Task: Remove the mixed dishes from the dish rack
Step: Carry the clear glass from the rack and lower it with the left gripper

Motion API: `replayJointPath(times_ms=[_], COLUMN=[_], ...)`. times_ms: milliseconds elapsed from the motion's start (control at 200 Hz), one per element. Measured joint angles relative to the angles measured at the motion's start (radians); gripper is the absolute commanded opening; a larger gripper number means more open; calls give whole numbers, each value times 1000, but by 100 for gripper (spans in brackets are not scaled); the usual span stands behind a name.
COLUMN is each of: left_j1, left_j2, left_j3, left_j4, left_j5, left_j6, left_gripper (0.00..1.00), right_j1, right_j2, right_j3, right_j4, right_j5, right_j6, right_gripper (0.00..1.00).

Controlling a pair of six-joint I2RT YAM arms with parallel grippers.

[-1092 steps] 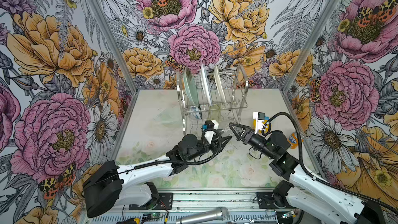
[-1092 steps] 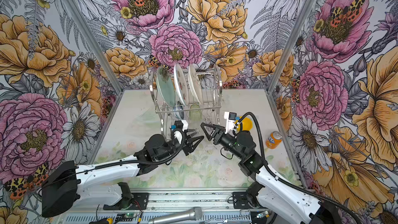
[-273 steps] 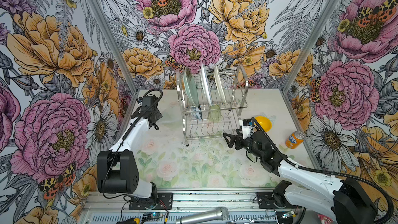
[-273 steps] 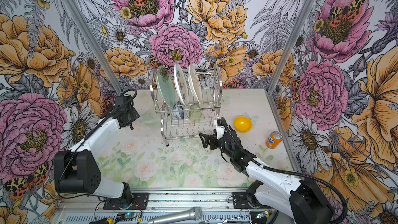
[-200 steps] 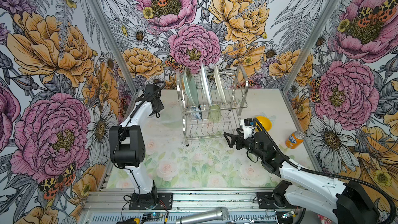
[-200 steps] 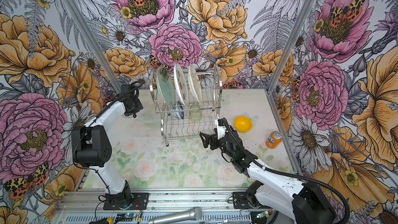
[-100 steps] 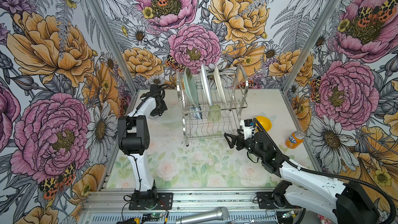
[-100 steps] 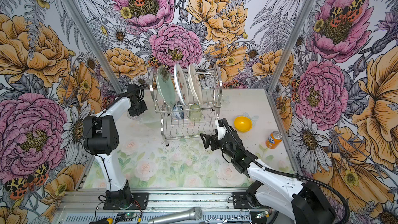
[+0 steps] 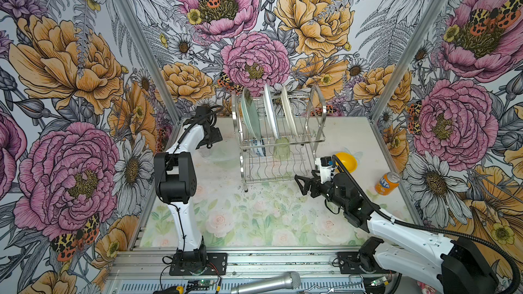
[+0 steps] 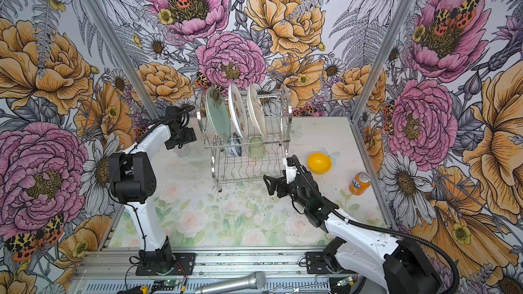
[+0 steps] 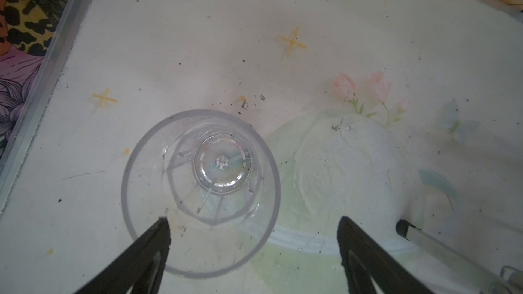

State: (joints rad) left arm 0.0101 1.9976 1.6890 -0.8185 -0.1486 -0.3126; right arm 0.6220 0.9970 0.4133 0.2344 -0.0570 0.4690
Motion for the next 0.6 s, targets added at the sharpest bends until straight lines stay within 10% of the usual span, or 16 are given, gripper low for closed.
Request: replayJointPath(times_ms=[600], left_j1=[-112], left_j2=[-649], left_j3=[-696], left_j4=[304], left_j5=[42], left_j6=[-122], left_gripper=[99], right_j1=[23], right_j2=[85], right_j3=[14], right_j4=[6], right_j5=[-40], right_j6=[25], right_gripper=[97])
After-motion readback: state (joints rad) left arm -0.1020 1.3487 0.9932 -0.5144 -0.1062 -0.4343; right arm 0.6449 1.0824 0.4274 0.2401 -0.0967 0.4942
